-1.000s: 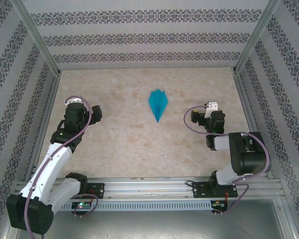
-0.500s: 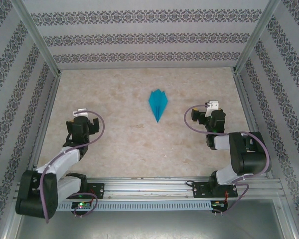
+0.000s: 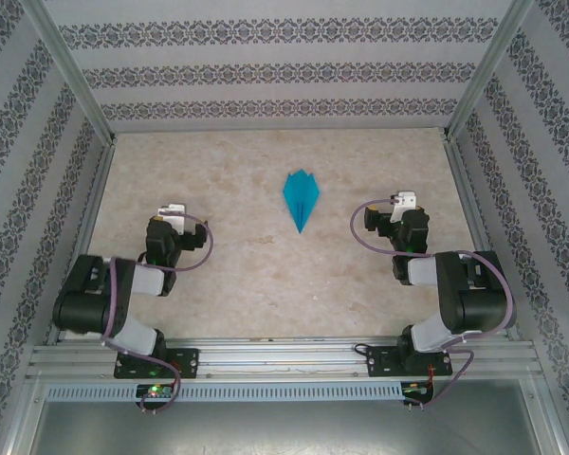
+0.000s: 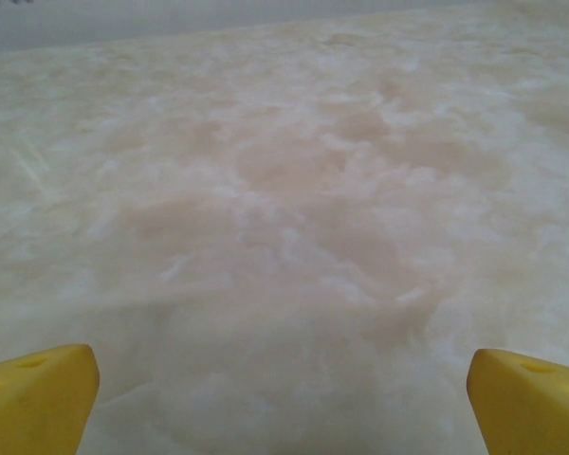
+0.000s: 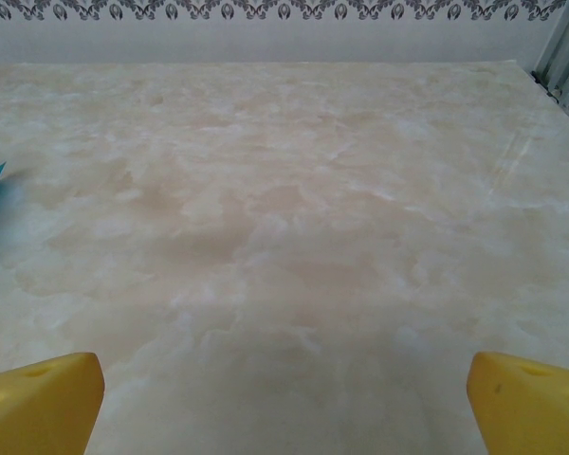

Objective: Fold a paper plane with a square sheet of paper (fold left side to right side)
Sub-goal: Reset both arms

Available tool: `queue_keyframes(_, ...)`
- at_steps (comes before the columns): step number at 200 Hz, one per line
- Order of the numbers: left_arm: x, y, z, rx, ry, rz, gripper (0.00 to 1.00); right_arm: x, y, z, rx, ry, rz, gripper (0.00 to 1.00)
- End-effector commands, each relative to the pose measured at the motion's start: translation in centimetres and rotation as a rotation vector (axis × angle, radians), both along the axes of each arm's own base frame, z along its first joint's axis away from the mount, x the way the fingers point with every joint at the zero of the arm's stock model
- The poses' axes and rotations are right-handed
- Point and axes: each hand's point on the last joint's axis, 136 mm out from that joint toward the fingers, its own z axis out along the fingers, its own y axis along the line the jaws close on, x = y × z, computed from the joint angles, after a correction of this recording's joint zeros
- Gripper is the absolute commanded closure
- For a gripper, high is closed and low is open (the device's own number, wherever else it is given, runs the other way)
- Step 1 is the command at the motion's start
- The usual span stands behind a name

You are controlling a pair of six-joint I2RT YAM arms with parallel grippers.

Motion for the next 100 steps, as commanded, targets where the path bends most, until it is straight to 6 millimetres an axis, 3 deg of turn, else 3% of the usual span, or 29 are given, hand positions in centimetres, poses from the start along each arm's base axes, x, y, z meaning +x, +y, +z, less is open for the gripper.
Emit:
queue_keyframes(1,0.9,0.4,2.4,-0.016,-0.11,-0.009,0.0,0.6,-0.1,1.4,0.013,-0.049,-0.012,0.02)
queue_keyframes(19,2.3,1.1,2.0,-0.016,-0.071,0.035,0.0,0.6,-0.2,1.4,0.012,-0.049,-0.013,0.02)
queue_keyframes(55,2.2,2.8,1.7,-0.05,-0.037,0.109,0.0,0.6,-0.2,1.4,0.012,-0.047,-0.014,0.02)
queue_keyframes(100,2.3,2.3,1.7,-0.045,-0.038,0.078,0.0,0.6,0.0,1.4,0.006,-0.047,-0.008,0.02)
